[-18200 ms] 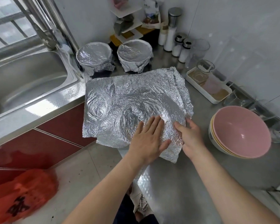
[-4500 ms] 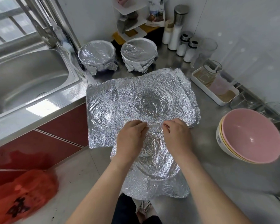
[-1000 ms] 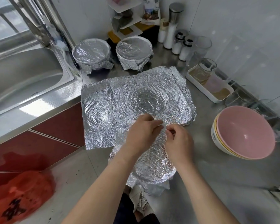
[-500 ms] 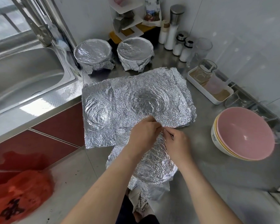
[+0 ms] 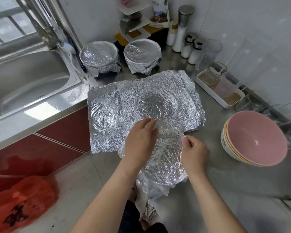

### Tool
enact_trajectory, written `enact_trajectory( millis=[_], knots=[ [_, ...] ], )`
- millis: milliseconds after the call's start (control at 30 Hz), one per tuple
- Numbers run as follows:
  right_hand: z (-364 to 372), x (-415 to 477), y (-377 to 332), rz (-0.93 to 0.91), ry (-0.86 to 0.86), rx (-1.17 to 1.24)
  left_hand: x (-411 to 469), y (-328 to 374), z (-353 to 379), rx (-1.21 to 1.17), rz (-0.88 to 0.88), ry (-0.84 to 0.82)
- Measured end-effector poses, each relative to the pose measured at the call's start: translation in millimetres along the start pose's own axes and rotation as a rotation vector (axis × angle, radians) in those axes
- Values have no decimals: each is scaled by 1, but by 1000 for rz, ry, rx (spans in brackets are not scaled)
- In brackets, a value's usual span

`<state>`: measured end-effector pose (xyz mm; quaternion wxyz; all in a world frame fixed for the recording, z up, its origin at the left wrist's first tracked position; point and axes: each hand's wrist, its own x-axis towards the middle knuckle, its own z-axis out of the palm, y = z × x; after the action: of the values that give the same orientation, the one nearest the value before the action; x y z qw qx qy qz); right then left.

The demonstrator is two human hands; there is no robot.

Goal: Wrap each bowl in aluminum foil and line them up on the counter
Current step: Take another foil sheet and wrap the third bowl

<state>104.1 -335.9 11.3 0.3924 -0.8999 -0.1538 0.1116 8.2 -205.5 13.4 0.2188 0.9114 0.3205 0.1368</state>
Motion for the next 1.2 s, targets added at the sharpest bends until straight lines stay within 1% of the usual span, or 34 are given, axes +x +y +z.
enact_trajectory(
  millis=[100,167,233,300,367,600,733,800,867,933,1000,1100,1200],
  knots=[
    [1,-3,0,45,-18,5,-4,-3,7,-19,-16,-44],
    [-1,-2,-3,-33,-45,-24,-4,-3,9,-25,-14,-19],
    [-3,3,-8,-108,-131,-55,-3,-1,10,-31,-9,20],
    [-3,11,-10,-108,-222,-84,0,3,10,-55,-16,47],
    [-2,15,-9,-101,-264,-94,3,5,11,-77,-11,52],
    [6,20,-3,-121,-229,-103,7,3,13,-47,-62,-15],
    [8,20,0,-107,-229,-100,11,3,13,-76,-84,-73],
    [8,21,0,-103,-226,-94,10,4,12,-105,-80,-45],
    [9,21,2,-106,-218,-96,11,5,12,-95,-39,-6],
    [9,21,2,-110,-202,-98,19,5,12,-42,85,-80],
    [9,20,2,-117,-194,-102,29,2,11,-29,153,-210],
    [8,18,0,-117,-215,-79,37,-4,10,-119,109,-341],
    [7,18,-1,-106,-214,-85,37,-9,7,-184,42,-360]
  ],
)
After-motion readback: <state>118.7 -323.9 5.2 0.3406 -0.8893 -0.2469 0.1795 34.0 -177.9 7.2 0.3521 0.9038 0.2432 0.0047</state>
